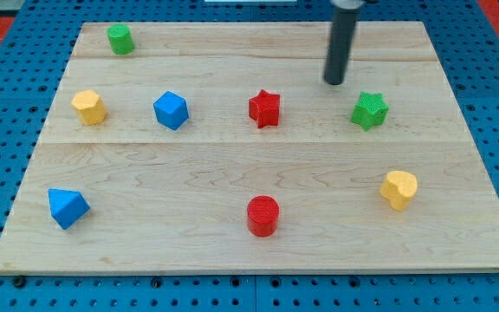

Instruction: Move the yellow heart to the left side of the green star

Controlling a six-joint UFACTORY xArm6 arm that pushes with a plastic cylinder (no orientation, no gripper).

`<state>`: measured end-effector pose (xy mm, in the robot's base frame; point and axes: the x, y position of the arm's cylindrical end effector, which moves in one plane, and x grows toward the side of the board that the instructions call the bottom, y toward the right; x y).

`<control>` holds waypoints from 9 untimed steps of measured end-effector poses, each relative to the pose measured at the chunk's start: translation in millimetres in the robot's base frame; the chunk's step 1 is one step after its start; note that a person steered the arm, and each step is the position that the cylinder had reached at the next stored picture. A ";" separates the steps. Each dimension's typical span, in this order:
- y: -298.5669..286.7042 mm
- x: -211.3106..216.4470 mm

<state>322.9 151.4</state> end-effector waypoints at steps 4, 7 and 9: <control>71.3 183.3; 53.1 250.1; 5.7 276.6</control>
<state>599.4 157.0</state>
